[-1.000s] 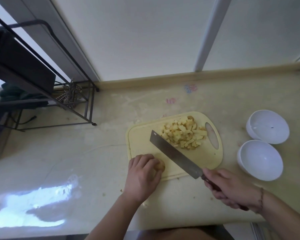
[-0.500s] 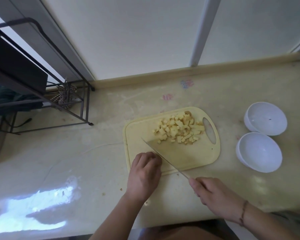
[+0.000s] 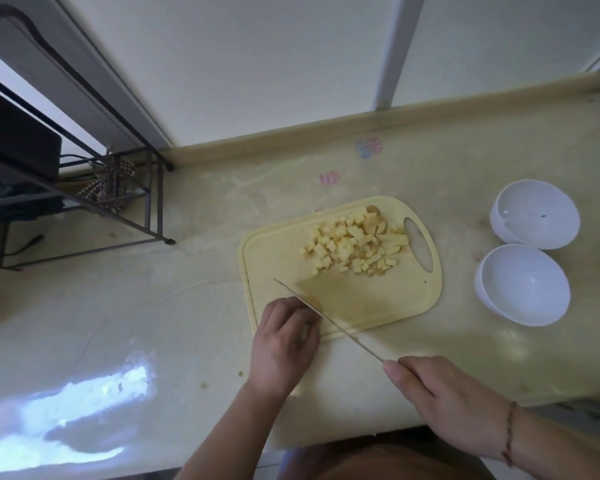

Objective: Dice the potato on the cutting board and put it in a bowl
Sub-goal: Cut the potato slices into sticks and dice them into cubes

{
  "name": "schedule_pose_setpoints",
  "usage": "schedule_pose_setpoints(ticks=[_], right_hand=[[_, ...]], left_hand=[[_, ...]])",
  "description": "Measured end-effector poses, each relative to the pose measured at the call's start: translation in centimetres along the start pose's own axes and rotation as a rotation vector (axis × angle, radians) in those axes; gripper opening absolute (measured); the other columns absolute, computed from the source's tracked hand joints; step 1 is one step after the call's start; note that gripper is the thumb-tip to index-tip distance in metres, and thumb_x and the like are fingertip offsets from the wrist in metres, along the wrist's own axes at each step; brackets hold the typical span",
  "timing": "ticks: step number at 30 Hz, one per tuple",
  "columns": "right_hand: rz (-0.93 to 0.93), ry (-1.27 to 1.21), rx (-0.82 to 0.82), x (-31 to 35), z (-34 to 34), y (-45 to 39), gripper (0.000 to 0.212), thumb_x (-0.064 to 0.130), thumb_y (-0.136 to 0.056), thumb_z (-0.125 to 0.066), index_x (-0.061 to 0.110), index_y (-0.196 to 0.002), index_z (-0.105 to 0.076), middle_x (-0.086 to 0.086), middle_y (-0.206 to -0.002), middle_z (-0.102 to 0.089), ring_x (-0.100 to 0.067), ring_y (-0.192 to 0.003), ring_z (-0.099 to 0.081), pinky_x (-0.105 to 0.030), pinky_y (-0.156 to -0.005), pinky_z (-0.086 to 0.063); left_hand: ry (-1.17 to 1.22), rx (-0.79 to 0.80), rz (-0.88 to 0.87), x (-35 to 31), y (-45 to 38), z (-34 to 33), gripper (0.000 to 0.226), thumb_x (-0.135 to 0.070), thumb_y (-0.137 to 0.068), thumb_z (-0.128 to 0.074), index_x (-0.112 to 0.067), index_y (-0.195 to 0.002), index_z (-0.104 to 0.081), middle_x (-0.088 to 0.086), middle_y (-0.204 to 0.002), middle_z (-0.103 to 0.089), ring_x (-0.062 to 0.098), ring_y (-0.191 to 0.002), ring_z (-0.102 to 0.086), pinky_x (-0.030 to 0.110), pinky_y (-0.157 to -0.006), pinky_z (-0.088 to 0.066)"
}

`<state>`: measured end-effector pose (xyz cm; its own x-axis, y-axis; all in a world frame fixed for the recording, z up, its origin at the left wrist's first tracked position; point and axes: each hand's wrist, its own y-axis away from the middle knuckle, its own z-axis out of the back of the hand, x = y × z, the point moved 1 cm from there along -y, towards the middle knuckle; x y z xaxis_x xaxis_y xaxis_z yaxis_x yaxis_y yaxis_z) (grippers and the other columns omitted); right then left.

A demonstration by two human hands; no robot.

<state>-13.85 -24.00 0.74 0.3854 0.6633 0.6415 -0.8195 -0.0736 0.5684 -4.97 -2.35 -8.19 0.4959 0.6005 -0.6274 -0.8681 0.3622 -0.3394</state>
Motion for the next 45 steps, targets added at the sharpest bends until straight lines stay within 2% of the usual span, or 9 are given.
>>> schedule_pose_setpoints(ticks=[3,8,17,23,26,31,36,41,45], right_hand=[[-0.022,0.023,0.034,0.1,0.2,-0.4,0.06,0.073,-0.079,-0.02,0.018,-0.06,-0.035,0.002,-0.055,-0.037,-0.01,-0.054,-0.036,-0.031,-0.06,-0.037],[0.01,0.047,0.053,1.1,-0.9,-2.7,0.06,0.072,-0.08,-0.017,0.019,-0.06,-0.035,0.004,-0.055,-0.039,-0.009,-0.052,-0.037,-0.029,-0.058,-0.037],[-0.029,-0.082,0.017,0.8,-0.3,-2.4,0.064,0.077,-0.082,-0.023,0.017,-0.062,-0.035,0.004,-0.054,-0.035,-0.009,-0.05,-0.032,-0.031,-0.056,-0.034],[-0.017,-0.047,0.046,1.4,0.1,-1.2,0.072,0.074,-0.082,-0.024,0.006,-0.066,-0.039,0.002,-0.056,-0.038,-0.008,-0.052,-0.033,-0.033,-0.057,-0.036],[-0.018,-0.011,0.041,1.6,0.0,-0.8,0.066,0.072,-0.08,-0.023,0.011,-0.062,-0.038,0.001,-0.054,-0.039,-0.008,-0.051,-0.035,-0.035,-0.06,-0.04],[-0.014,0.035,0.018,1.1,-0.1,-0.5,0.061,0.072,-0.079,-0.022,0.016,-0.059,-0.034,0.001,-0.054,-0.036,-0.01,-0.053,-0.034,-0.028,-0.056,-0.032],[0.021,0.078,0.038,1.6,-1.2,-2.7,0.061,0.073,-0.081,-0.016,0.02,-0.059,-0.037,0.0,-0.054,-0.042,-0.011,-0.052,-0.04,-0.029,-0.057,-0.036],[0.024,0.006,0.025,2.1,-0.9,-4.2,0.061,0.071,-0.082,-0.018,0.018,-0.06,-0.039,0.001,-0.054,-0.043,-0.008,-0.05,-0.039,-0.03,-0.058,-0.038],[-0.02,-0.048,0.028,1.4,-0.4,-3.4,0.072,0.085,-0.076,-0.015,0.018,-0.061,-0.038,0.002,-0.054,-0.041,-0.008,-0.05,-0.038,-0.033,-0.059,-0.04]], left_hand=[[0.014,-0.01,-0.003,0.0,-0.1,0.0,0.017,-0.001,-0.077,-0.081,-0.006,-0.092,-0.076,0.003,-0.1,-0.067,0.021,-0.092,-0.062,0.026,-0.083,-0.051],[0.038,-0.006,0.002,0.0,-0.2,0.0,0.019,0.0,-0.075,-0.081,-0.005,-0.092,-0.075,0.004,-0.101,-0.066,0.021,-0.094,-0.061,0.026,-0.084,-0.051],[0.049,0.006,0.006,0.4,0.3,0.1,0.015,0.002,-0.076,-0.077,-0.002,-0.089,-0.071,0.006,-0.093,-0.062,0.025,-0.095,-0.06,0.031,-0.083,-0.051],[0.056,-0.001,0.012,0.4,0.4,0.0,0.014,0.004,-0.075,-0.079,-0.001,-0.087,-0.074,0.007,-0.094,-0.066,0.025,-0.094,-0.062,0.032,-0.082,-0.052],[0.069,-0.017,0.02,0.3,0.3,0.1,0.019,0.007,-0.073,-0.079,-0.001,-0.089,-0.075,0.007,-0.094,-0.067,0.024,-0.093,-0.063,0.03,-0.082,-0.053],[0.068,-0.036,0.019,0.3,0.3,0.1,0.02,0.008,-0.072,-0.079,-0.002,-0.089,-0.075,0.005,-0.094,-0.067,0.022,-0.093,-0.062,0.023,-0.086,-0.049],[0.062,-0.031,0.024,0.3,0.2,0.1,0.02,0.005,-0.071,-0.081,-0.004,-0.088,-0.075,0.004,-0.094,-0.068,0.02,-0.087,-0.061,0.028,-0.078,-0.052],[0.048,-0.009,0.02,0.4,0.3,0.3,0.016,0.002,-0.074,-0.081,-0.004,-0.087,-0.075,0.005,-0.094,-0.067,0.021,-0.088,-0.061,0.028,-0.078,-0.052],[0.029,-0.028,0.01,0.5,0.9,0.3,0.012,0.003,-0.076,-0.08,-0.003,-0.085,-0.075,0.006,-0.09,-0.066,0.023,-0.087,-0.062,0.03,-0.077,-0.053]])
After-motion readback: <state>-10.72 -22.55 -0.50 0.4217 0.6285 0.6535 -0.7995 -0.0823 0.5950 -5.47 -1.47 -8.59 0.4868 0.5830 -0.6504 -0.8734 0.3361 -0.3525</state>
